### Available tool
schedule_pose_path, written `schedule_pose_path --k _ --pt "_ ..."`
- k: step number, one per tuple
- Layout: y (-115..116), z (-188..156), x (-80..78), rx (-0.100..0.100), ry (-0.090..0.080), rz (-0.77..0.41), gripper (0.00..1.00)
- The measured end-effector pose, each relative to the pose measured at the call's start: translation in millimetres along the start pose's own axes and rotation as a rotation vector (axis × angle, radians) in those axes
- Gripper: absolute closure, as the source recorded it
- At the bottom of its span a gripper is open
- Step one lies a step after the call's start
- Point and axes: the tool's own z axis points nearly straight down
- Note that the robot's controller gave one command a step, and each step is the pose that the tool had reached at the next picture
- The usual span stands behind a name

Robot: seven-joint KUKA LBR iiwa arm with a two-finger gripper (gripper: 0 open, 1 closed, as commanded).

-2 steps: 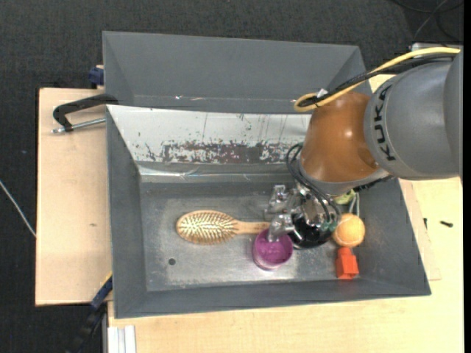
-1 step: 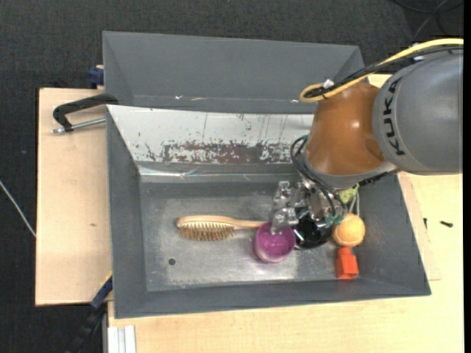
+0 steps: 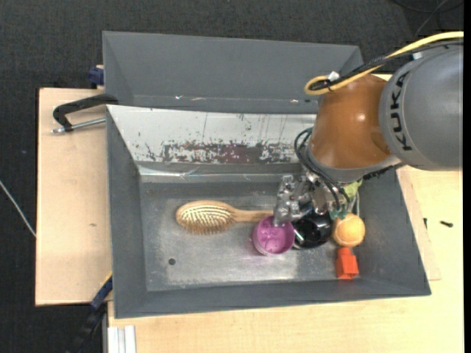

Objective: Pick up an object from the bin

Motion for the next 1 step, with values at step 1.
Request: schedule_pose_path --k 1 --pt "-0.3 -9.6 -0.9 0.001 -0.003 0.000 1.00"
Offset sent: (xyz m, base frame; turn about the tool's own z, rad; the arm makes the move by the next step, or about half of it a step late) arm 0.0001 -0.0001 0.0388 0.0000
